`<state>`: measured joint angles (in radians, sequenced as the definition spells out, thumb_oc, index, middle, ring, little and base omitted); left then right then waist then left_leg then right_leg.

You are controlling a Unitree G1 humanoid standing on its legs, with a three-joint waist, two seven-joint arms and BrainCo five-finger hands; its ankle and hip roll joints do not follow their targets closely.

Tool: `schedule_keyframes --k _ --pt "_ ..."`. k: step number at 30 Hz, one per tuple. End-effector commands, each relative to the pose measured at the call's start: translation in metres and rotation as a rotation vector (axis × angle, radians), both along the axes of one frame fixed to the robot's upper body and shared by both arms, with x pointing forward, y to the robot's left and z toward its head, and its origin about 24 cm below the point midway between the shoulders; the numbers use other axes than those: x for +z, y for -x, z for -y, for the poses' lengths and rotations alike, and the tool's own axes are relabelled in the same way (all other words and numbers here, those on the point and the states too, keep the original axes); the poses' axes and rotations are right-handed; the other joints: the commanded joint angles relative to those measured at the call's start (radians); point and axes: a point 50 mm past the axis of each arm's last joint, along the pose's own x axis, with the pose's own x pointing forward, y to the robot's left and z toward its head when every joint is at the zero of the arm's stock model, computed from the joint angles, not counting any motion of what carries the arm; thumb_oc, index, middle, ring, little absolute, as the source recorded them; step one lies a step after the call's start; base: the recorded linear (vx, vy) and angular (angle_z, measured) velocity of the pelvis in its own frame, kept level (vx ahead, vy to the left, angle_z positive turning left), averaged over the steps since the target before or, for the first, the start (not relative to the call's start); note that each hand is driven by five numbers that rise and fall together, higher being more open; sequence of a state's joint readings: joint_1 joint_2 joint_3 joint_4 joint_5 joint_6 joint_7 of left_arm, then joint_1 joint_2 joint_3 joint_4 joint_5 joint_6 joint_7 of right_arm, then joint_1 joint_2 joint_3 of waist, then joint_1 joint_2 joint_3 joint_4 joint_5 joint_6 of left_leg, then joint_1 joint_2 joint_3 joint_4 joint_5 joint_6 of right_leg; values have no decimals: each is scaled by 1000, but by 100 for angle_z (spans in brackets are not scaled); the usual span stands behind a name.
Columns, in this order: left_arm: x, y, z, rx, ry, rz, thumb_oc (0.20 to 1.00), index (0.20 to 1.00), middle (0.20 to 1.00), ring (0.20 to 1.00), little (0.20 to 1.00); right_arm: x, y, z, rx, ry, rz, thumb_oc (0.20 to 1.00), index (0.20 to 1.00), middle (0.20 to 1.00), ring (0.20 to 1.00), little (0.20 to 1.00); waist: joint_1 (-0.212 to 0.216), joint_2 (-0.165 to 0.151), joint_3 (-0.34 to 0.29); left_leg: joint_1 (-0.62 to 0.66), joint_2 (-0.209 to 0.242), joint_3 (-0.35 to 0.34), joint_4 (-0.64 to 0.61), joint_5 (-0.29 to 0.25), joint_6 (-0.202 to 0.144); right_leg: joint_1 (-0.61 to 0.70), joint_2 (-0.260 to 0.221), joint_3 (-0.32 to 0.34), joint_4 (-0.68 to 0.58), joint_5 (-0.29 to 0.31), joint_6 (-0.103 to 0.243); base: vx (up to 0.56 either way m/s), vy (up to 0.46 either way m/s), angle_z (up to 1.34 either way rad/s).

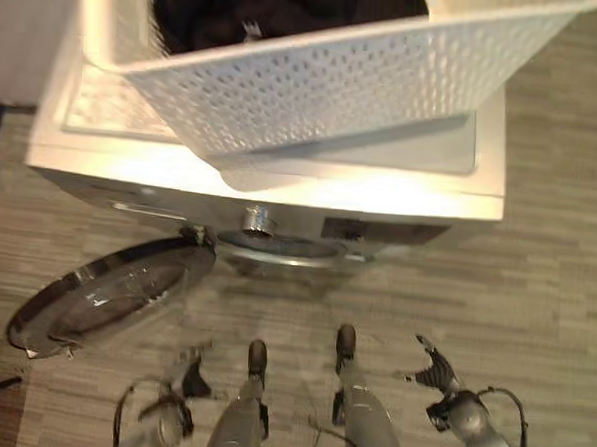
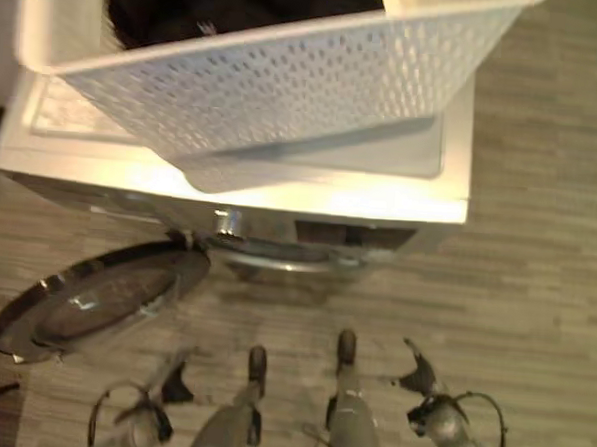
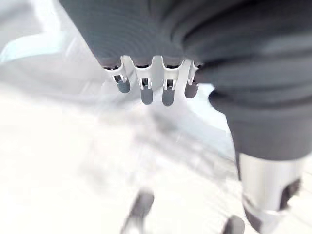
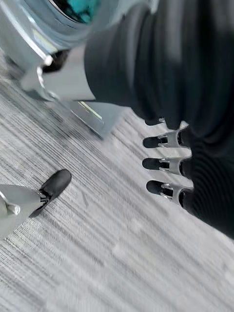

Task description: Grab the laundry basket,head to the washer,open it,put in the laundry and shut it.

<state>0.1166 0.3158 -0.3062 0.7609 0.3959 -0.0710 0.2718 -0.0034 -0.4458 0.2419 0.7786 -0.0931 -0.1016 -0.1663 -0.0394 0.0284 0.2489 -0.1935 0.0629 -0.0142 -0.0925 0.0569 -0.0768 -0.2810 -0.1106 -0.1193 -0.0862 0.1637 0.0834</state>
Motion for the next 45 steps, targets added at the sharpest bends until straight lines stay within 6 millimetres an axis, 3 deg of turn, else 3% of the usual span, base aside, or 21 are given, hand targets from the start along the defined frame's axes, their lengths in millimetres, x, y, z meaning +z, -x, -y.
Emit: schedule_keyframes --k 1,2,3,5,7,10,13,14,15,16,17,22,23,24,25,26,32,33,39,42,45 --pt "-4 -22 -21 325 193 -12 1000 1000 1000 1000 1000 -4 19 35 -271 -77 -27 1000 1000 1000 1000 1000 -12 -30 -34 59 -31 4 28 -104 40 53 -25 49 75 -104 58 205 121 -14" --pt "-17 4 -24 368 183 -101 1000 1000 1000 1000 1000 2 21 51 -375 -92 13 1000 1000 1000 1000 1000 -12 -28 -74 87 -36 9 36 -116 48 79 -33 53 69 -101 63 174 120 -32" --pt "-22 17 -27 394 179 -138 1000 1000 1000 1000 1000 12 18 65 -433 -90 70 1000 1000 1000 1000 1000 -11 -25 -84 113 -37 13 40 -128 52 101 -37 53 71 -104 68 196 193 -28" --pt "-37 58 -24 499 208 -271 1000 1000 1000 1000 1000 67 0 105 -641 -75 418 1000 1000 1000 1000 1000 -16 -14 -133 176 -59 24 50 -167 78 144 -59 73 80 -99 89 161 281 -27" --pt "-41 69 -19 521 223 -308 1000 1000 1000 1000 1000 100 -13 114 -679 -28 601 1000 1000 1000 1000 1000 -10 -4 -153 209 -74 27 48 -186 95 157 -71 83 82 -92 104 89 244 -40" --pt "-43 71 -12 532 251 -321 1000 1000 1000 1000 1000 156 -37 113 -632 75 862 1000 1000 1000 1000 1000 1 9 -179 248 -93 18 46 -206 120 166 -88 90 120 -95 122 51 194 -16" --pt "-41 61 -10 499 255 -304 1000 1000 1000 1000 1000 213 -54 103 -518 175 1067 1000 1000 1000 1000 1000 8 8 -179 272 -107 -20 53 -213 147 150 -83 106 248 -116 119 -3 139 -1" --pt "-41 61 -10 499 256 -303 1000 1000 1000 1000 1000 213 -54 103 -518 176 1067 1000 1000 1000 1000 1000 9 7 -178 268 -109 -20 53 -208 146 146 -85 107 249 -112 118 6 108 4" --pt "-40 58 -13 496 252 -293 1000 1000 1000 1000 1000 249 -59 92 -424 253 1191 1000 1000 1000 1000 1000 9 5 -173 281 -115 -46 65 -217 161 121 -67 141 341 -128 107 -1 58 8" --pt "-40 58 -13 496 252 -293 1000 1000 1000 1000 1000 249 -59 92 -425 252 1190 1000 1000 1000 1000 1000 9 4 -173 279 -116 -45 65 -217 161 120 -68 142 341 -128 107 82 61 17" --pt "-39 56 -15 496 246 -287 1000 1000 1000 1000 1000 280 -62 83 -341 298 1286 1000 1000 1000 1000 1000 15 -1 -181 292 -122 -66 66 -227 166 104 -62 163 319 -127 101 99 -20 20" --pt "-39 55 -17 459 233 -305 1000 1000 1000 1000 1000 345 -79 59 -124 413 1416 1000 1000 1000 1000 1000 34 -16 -173 329 -122 -123 59 -244 158 20 -72 214 115 -49 124 133 -54 10" --pt "-39 54 -17 461 237 -308 1000 1000 1000 1000 1000 354 -84 53 -73 421 1427 1000 1000 1000 1000 1000 34 -23 -167 342 -126 -142 61 -251 155 15 -64 243 108 -41 131 184 -94 46" --pt "-40 57 -17 449 230 -329 1000 1000 1000 1000 1000 362 -89 45 0 416 1416 1000 1000 1000 1000 1000 46 -61 -171 359 -146 -194 55 -251 140 34 -60 299 116 -35 130 162 -69 78" --pt "-40 57 -17 449 230 -329 1000 1000 1000 1000 1000 362 -89 44 1 415 1415 1000 1000 1000 1000 1000 43 -56 -171 367 -141 -198 51 -257 143 41 -58 293 118 -48 131 218 -164 117" --pt "-42 64 -15 447 235 -356 1000 1000 1000 1000 1000 378 -94 33 108 461 1402 1000 1000 1000 1000 1000 52 -78 -187 385 -127 -234 40 -256 129 35 -44 301 167 -46 131 209 -177 138" --pt "-42 64 -17 416 216 -385 1000 1000 1000 1000 1000 414 -111 -5 387 462 1340 1000 1000 1000 1000 1000 59 -109 -216 378 -63 -288 19 -226 83 64 -29 218 180 -63 101 90 -167 73" --pt "-43 65 -16 401 224 -406 1000 1000 1000 1000 1000 439 -129 -37 591 442 1230 1000 1000 1000 1000 1000 56 -132 -243 361 -23 -282 6 -212 62 89 -9 190 122 -63 84 61 -181 29" --pt "-43 62 -15 407 246 -408 1000 1000 1000 1000 1000 452 -152 -64 701 414 1106 1000 1000 1000 1000 1000 61 -151 -255 351 -1 -266 5 -203 49 101 8 187 95 -66 76 3 -54 -6" --pt "-42 59 -17 424 263 -405 1000 1000 1000 1000 1000 450 -165 -80 761 395 1006 1000 1000 1000 1000 1000 64 -169 -254 343 16 -261 5 -197 35 108 16 183 89 -76 69 -16 -24 -5" --pt "-43 65 -19 436 273 -423 1000 1000 1000 1000 1000 441 -168 -83 815 415 902 1000 1000 1000 1000 1000 70 -178 -251 335 22 -261 5 -192 26 112 15 168 87 -83 66 -16 -9 7"
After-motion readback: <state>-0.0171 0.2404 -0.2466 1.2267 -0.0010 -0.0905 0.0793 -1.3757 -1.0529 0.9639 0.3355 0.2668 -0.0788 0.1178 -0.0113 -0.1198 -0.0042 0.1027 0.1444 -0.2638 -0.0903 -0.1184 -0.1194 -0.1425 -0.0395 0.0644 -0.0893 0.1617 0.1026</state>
